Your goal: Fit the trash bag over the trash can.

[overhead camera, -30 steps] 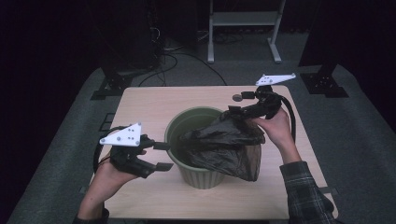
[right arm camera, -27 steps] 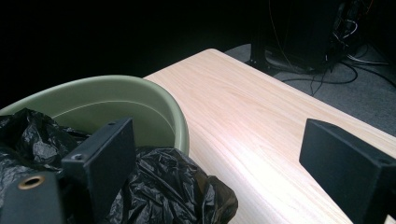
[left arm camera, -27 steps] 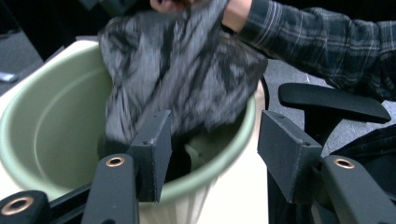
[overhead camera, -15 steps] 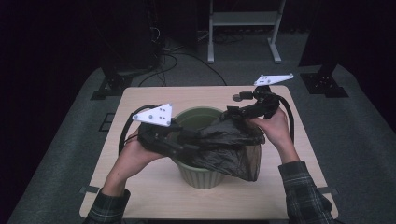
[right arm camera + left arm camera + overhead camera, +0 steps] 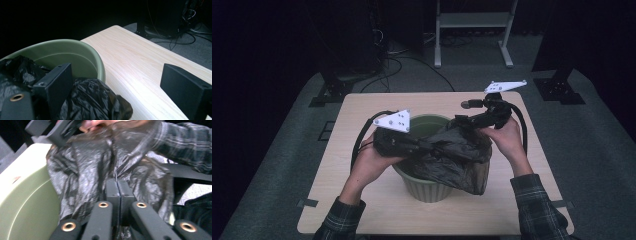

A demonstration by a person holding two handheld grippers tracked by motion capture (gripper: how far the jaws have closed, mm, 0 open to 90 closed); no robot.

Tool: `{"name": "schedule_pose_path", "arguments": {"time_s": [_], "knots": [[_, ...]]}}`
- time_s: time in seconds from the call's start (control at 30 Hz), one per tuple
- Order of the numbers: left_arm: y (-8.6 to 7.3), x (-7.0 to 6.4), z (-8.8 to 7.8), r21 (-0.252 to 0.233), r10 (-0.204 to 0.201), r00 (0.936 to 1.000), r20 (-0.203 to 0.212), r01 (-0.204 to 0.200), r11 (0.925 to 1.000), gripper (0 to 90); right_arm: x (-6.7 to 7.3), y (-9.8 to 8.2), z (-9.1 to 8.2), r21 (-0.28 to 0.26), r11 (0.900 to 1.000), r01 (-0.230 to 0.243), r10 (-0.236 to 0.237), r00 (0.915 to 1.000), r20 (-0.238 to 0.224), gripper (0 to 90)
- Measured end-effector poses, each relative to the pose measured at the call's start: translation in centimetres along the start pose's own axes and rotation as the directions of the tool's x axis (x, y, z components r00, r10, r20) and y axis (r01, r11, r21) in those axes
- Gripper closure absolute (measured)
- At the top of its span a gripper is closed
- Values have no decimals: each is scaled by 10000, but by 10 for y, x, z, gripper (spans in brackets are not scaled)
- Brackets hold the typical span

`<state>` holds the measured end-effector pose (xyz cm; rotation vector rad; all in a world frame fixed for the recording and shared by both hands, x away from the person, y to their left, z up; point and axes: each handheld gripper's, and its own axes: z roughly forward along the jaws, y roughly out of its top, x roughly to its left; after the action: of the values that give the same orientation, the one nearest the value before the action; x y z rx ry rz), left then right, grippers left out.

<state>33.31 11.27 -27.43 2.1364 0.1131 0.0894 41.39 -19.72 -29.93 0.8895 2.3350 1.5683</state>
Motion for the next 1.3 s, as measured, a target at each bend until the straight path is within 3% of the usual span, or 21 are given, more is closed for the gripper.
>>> {"name": "schedule_pose_path", "arguments": {"time_s": [0.03, 0.3, 0.53, 0.77, 1.03, 1.13, 1.23, 1.3], "knots": [[-5, 3, -3, -46, -243, 9995, -208, 242, 9997, 900, 0, -1, -1, -17, 10000, 9, -9, 10000, 5, 94], [-30, 12, -29, -641, -972, 9911, -908, 916, 9937, 899, -2, -11, -20, -165, 9998, -137, 139, 9998, 105, 94], [-46, 16, -46, -1088, -1510, 9771, -1499, 1355, 9848, 900, 6, -19, -41, -356, 9994, -12, 16, 9999, 102, 95], [-51, 18, -48, -1141, -1734, 9682, -1803, 1545, 9814, 900, 20, -35, -63, -558, 9984, -52, 38, 9997, -254, 118], [-52, 18, -48, -1158, -1797, 9662, -1847, 1601, 9803, 900, 45, -62, -72, -690, 9974, -198, 119, 9935, -1131, 121], [-52, 18, -48, -1177, -1802, 9660, -1855, 1602, 9800, 900, 53, -69, -72, -605, 9979, -250, 174, 9922, -1232, 127], [-52, 18, -49, -1206, -1818, 9660, -1838, 1614, 9795, 900, 59, -76, -70, -631, 9973, -368, 263, 9868, -1598, 217], [-53, 18, -50, -1226, -1839, 9659, -1825, 1632, 9790, 900, 62, -81, -67, -558, 9980, -288, 180, 9825, -1854, 404]]}}
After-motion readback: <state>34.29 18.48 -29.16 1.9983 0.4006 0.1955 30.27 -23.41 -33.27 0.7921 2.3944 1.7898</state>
